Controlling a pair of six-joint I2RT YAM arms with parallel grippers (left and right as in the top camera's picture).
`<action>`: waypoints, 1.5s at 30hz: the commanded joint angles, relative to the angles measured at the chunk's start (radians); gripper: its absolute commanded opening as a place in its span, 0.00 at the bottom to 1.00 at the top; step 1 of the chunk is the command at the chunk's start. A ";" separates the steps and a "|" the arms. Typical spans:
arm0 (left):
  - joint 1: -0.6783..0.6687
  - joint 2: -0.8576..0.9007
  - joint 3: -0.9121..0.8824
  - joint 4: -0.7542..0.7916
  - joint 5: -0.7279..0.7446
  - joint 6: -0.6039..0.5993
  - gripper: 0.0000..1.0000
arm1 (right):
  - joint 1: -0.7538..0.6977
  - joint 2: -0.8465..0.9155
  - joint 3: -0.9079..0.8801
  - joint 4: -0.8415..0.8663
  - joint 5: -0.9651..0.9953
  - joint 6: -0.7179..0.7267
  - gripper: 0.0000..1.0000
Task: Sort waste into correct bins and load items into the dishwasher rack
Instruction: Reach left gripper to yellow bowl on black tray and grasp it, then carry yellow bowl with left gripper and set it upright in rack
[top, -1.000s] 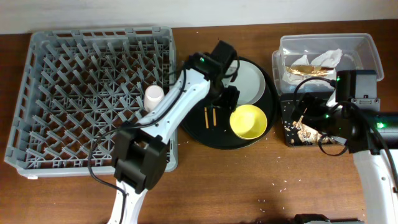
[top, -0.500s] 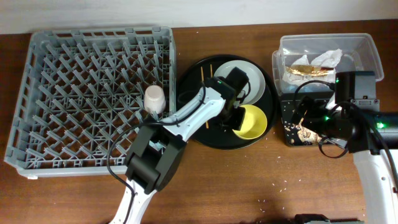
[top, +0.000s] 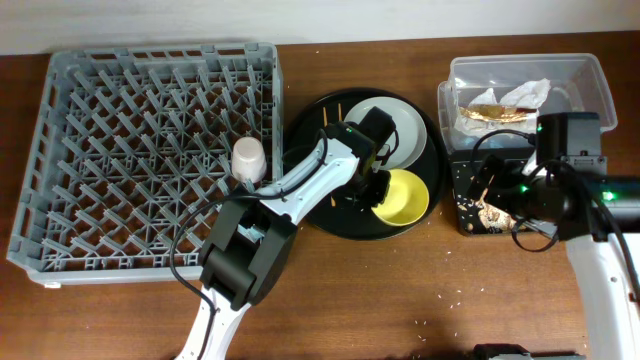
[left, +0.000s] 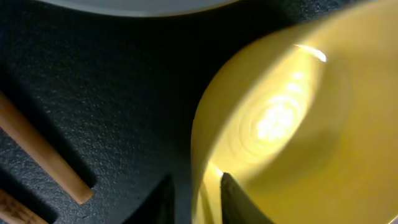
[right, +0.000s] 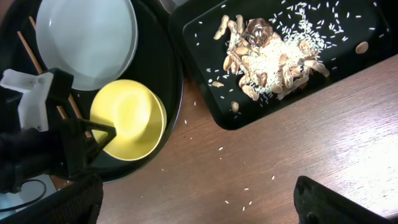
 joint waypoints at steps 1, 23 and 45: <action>0.005 0.011 -0.002 -0.002 0.009 0.002 0.19 | -0.006 0.018 0.002 -0.005 0.020 0.008 0.99; 0.283 -0.094 0.552 -0.293 -1.151 0.111 0.00 | -0.006 0.037 0.002 -0.007 0.020 0.008 0.99; 0.328 0.124 0.434 0.026 -1.594 0.135 0.00 | -0.006 0.037 0.002 -0.007 0.020 0.008 0.98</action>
